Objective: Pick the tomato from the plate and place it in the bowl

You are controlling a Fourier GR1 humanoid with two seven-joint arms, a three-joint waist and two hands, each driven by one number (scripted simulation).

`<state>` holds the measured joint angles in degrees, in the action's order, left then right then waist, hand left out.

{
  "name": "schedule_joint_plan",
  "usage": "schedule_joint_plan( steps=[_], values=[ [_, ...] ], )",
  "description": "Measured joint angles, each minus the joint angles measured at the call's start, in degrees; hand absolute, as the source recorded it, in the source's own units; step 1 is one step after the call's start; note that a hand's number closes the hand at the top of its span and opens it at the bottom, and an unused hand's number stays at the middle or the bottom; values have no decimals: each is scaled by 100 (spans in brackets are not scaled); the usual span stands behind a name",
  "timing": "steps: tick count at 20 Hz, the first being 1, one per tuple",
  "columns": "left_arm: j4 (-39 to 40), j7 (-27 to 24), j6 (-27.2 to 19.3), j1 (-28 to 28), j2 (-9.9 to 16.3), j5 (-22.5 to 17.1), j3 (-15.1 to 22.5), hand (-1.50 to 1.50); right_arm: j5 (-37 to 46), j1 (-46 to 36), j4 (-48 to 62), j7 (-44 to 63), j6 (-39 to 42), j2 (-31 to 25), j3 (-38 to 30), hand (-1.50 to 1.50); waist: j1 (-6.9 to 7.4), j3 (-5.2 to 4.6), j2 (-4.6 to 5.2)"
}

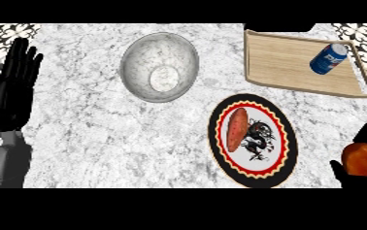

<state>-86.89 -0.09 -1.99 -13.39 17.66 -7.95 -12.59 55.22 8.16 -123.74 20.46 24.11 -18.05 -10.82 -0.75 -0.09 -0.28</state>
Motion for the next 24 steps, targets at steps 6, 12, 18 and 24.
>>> schedule_joint_plan(
  steps=[6,12,18,24],
  values=[
    [64,10,139,-38,90,-87,-78,0,-451,-986,-888,716,669,261,190,150,64,-3,12],
    [126,-77,96,-88,-15,11,23,0,-546,-2460,-874,1734,1094,1061,729,150,120,-5,15],
    [123,-6,138,-155,0,-29,5,0,-852,-4166,-145,2846,1042,1611,1188,150,153,-3,20],
    [34,36,121,-135,-25,-2,21,0,-1074,-5484,1370,3207,698,1747,1344,150,177,0,28]
  ],
)
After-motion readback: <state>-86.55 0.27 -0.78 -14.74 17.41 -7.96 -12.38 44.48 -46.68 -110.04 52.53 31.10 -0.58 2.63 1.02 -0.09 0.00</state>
